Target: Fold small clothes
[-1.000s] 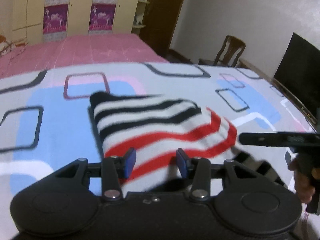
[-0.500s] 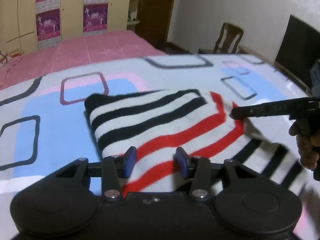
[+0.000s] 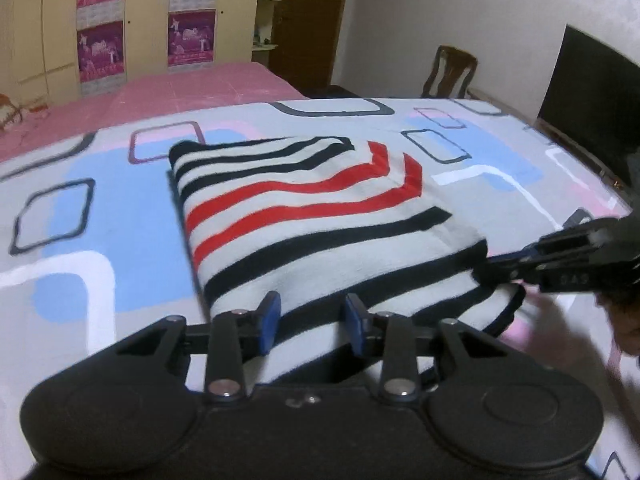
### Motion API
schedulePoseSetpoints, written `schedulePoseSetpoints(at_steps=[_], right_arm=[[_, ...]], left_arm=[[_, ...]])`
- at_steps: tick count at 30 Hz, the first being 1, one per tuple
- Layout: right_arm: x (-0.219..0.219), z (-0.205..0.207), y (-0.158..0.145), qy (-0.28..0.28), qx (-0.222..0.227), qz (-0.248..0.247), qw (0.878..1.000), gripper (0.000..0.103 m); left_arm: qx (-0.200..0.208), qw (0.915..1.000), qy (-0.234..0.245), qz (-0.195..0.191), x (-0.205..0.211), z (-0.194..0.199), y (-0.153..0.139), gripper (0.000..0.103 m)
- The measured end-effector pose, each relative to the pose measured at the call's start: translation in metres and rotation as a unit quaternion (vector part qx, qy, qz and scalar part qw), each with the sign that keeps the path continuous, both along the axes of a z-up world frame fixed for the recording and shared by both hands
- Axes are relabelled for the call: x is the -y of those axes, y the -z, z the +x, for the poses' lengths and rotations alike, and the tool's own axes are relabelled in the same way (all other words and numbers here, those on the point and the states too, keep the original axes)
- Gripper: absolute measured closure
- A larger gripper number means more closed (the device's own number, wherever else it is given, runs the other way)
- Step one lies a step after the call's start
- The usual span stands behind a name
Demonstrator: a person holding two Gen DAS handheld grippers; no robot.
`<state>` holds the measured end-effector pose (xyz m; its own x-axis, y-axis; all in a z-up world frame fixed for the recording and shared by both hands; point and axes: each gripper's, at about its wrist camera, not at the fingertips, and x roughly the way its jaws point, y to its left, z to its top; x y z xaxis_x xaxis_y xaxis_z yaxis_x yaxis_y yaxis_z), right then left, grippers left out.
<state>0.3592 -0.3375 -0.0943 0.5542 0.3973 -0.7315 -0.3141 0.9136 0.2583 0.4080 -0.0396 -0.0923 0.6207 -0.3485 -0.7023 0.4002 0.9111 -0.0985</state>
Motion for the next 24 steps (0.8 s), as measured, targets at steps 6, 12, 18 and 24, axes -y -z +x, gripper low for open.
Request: schedulePoseSetpoints(at_steps=[6,12,18,24], right_arm=[[0.004,-0.018,-0.023,-0.004,0.023,0.013,1.0,0.094],[-0.009,-0.019,-0.002,-0.01,-0.012,-0.022,1.0,0.094],[-0.002,0.001,-0.038,0.017,0.066,-0.017,0.998,0.094],[-0.029,0.101,-0.036,0.023,0.079,-0.013,0.997,0.094]], left_arm=[[0.0,1.0,0.001,-0.009,-0.011,-0.023,-0.007,0.069],[-0.025,0.9993,-0.025,-0.009,-0.02,-0.032,0.012,0.068],[0.028,0.9983,-0.038,-0.035,-0.024,-0.008,-0.021,0.062],[0.026,0.9978,-0.021,-0.057,0.002,0.082,-0.02,0.062]])
